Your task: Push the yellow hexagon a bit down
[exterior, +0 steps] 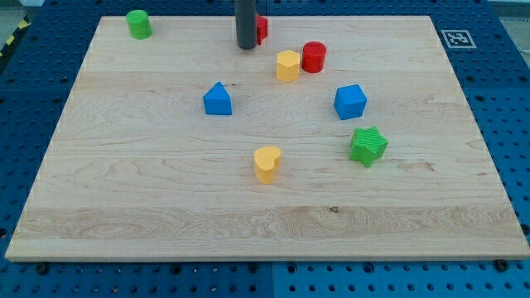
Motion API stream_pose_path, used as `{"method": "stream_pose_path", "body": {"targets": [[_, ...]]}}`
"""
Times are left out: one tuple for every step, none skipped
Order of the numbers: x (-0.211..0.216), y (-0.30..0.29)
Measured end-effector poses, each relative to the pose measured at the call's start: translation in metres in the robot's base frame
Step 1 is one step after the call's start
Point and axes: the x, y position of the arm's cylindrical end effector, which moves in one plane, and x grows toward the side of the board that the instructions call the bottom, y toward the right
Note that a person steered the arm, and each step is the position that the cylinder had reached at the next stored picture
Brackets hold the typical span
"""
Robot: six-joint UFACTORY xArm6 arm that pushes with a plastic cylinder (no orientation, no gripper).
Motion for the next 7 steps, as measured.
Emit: {"method": "stream_pose_path", "body": {"targets": [[-0.008, -0.003], [0.002, 0.012], [0.009, 0.043], [0.009, 0.049], [0.039, 0.049], [0.052, 0.049], [0.052, 0.049]]}}
